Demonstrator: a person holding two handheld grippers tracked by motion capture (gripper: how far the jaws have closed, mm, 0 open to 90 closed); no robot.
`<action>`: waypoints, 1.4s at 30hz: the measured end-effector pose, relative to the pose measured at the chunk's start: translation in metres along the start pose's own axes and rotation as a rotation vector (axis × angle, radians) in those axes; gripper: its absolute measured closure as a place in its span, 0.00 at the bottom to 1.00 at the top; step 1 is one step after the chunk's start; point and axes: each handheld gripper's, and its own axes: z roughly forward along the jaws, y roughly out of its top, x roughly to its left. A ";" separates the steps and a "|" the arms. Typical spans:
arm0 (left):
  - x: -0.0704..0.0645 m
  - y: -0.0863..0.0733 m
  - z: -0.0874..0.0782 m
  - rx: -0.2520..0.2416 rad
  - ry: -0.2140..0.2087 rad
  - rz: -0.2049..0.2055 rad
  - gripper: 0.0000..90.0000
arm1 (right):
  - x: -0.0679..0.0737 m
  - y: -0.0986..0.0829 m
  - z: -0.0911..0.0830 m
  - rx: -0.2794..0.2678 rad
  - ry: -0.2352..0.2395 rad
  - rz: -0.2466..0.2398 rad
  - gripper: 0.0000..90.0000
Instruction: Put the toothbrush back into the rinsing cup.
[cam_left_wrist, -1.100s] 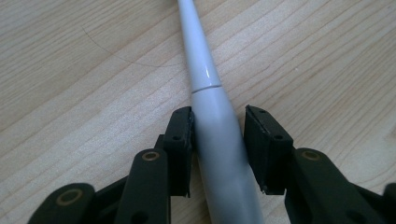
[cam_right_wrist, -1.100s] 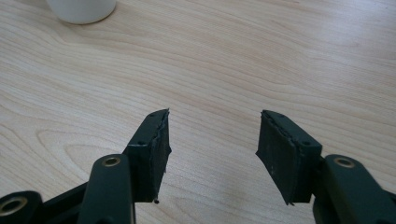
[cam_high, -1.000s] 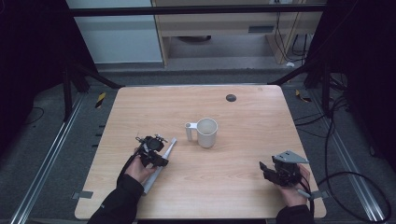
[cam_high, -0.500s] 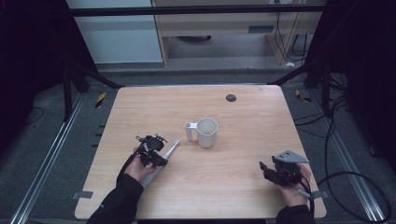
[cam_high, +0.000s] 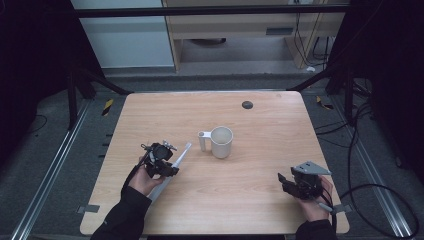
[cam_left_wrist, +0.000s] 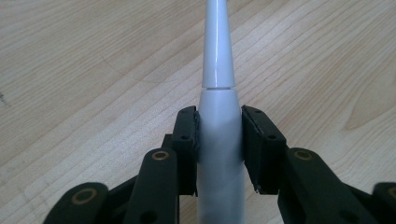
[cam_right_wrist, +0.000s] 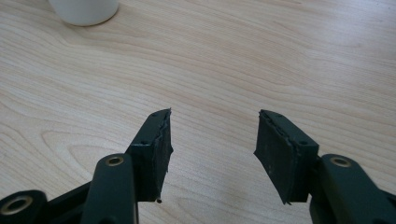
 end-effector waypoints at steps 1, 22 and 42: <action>0.000 0.000 -0.002 -0.006 0.000 0.006 0.74 | 0.000 0.000 0.000 -0.001 0.000 0.000 0.50; -0.008 0.002 -0.041 -0.223 0.026 0.013 0.75 | 0.000 0.000 0.000 0.000 -0.002 0.006 0.50; -0.002 0.006 -0.068 -0.461 0.102 -0.023 0.75 | 0.000 -0.001 -0.001 -0.024 -0.011 0.010 0.50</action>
